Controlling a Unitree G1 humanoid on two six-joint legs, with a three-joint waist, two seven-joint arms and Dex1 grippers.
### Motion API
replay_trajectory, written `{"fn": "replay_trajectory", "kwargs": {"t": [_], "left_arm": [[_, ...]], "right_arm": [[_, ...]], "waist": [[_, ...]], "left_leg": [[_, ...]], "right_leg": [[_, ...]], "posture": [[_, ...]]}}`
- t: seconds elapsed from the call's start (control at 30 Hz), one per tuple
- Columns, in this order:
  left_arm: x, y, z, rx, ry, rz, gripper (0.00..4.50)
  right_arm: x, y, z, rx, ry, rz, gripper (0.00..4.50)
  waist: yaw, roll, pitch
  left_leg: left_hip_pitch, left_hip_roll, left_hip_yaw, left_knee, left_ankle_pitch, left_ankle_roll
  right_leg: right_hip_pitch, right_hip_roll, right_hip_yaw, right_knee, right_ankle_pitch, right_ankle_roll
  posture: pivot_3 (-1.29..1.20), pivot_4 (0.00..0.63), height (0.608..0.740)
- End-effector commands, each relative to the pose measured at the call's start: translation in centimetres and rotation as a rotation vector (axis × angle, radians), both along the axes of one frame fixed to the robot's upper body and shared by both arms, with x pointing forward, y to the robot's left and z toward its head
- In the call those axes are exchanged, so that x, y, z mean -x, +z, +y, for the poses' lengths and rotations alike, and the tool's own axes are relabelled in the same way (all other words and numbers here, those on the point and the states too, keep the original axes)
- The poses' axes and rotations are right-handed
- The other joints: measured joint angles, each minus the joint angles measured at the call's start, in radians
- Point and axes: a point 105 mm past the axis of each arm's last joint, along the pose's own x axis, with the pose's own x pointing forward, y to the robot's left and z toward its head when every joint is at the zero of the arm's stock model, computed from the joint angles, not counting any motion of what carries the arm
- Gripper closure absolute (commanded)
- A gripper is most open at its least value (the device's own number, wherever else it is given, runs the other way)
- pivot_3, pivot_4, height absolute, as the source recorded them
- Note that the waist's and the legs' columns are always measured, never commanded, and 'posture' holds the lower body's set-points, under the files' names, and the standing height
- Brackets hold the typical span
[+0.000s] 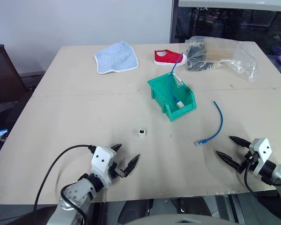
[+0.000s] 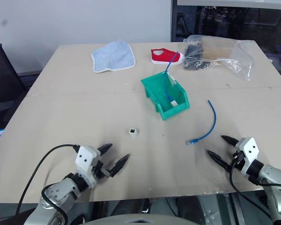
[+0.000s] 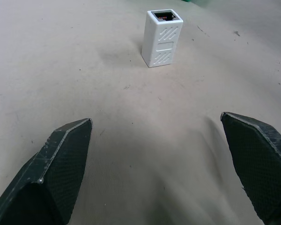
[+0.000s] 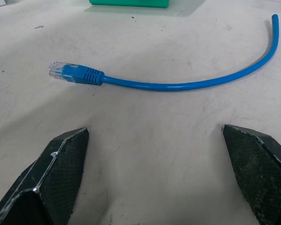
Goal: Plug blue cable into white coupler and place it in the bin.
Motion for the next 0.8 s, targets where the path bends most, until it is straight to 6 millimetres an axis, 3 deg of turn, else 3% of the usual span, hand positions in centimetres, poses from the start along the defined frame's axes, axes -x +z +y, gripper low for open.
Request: {"fn": "replay_trajectory", "kwargs": {"t": [0.03,0.13,0.43,0.8], "left_arm": [[0.4,-0.4,-0.2,0.007,-0.008,0.033,0.0],[0.3,-0.3,-0.9,0.018,-0.019,0.032,0.0],[0.7,-1.5,-0.6,0.023,-0.022,0.049,0.0],[0.9,-1.2,-0.9,0.021,-0.045,0.035,0.0]], "right_arm": [[0.3,-0.2,-0.6,0.011,-0.005,0.015,0.03],[0.3,-0.3,-0.8,0.029,0.002,0.018,0.03],[0.3,-0.2,-1.1,0.034,0.005,0.014,0.03],[0.4,0.7,-1.7,0.058,0.036,-0.003,0.03]], "waist": [[0.0,0.0,0.0],[0.001,0.0,0.0],[0.001,0.0,0.0],[0.001,0.001,-0.001]], "left_leg": [[0.0,0.0,0.0,0.0,0.0,0.0],[0.0,0.0,0.0,0.0,0.0,0.0],[0.0,0.0,0.0,0.0,0.0,0.0],[-0.001,0.0,0.0,0.0,0.0,0.0]], "right_leg": [[0.0,0.0,0.0,0.0,0.0,0.0],[0.0,0.0,0.0,0.0,0.0,0.0],[0.0,-0.001,0.0,0.0,0.0,0.0],[0.0,-0.001,0.0,-0.001,0.0,0.0]], "posture": [[0.0,0.15,0.74],[0.0,0.15,0.74],[0.0,0.15,0.74],[0.0,0.15,0.74]]}}
